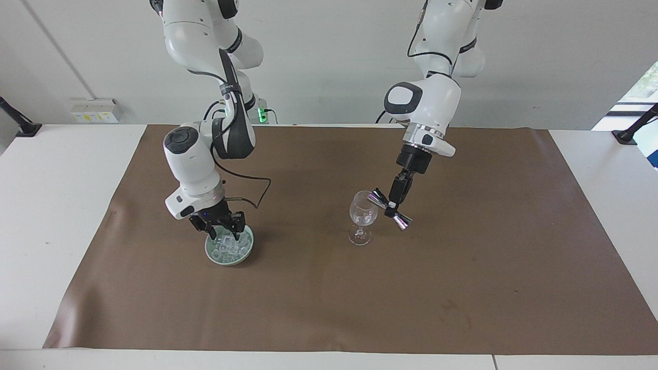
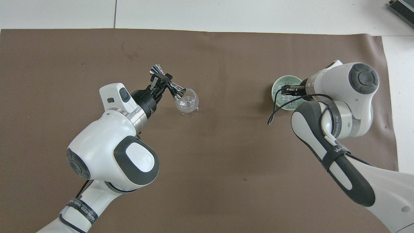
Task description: Pour wine and add ice with both arms
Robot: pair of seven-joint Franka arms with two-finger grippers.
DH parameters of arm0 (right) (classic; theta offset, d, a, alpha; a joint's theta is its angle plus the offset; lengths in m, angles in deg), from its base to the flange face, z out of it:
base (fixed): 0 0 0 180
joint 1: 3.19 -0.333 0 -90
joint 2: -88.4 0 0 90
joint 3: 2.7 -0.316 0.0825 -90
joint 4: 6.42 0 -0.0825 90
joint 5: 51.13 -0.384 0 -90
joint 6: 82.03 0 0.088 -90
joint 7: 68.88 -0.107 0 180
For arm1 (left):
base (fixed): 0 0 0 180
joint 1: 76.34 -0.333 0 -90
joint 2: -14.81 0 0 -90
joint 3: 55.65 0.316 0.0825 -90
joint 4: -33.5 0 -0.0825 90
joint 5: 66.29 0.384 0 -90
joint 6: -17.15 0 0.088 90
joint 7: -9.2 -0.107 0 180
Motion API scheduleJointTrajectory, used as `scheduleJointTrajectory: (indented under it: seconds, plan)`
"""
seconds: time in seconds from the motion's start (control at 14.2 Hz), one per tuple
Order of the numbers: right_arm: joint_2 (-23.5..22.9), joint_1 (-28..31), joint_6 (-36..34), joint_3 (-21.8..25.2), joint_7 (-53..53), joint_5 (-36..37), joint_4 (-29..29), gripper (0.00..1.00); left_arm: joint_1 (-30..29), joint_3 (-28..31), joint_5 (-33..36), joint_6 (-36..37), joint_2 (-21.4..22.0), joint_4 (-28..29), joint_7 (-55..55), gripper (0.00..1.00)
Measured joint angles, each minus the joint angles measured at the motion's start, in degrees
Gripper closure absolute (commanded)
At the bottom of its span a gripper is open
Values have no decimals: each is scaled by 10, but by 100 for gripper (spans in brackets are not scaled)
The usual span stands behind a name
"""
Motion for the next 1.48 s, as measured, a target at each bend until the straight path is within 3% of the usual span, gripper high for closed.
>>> scheduleJointTrajectory:
  seconds: [0.49,0.78,1.48]
  plan:
    - [-5,0,0,0,0,0,-1,42,0,0,1,0,-1,-1,-13,100]
    - [-6,0,0,0,0,0,-1,58,0,0,1,-3,-1,-1,-22,100]
    - [-6,0,0,0,0,4,-1,81,13,0,1,-13,-2,-1,-51,100]
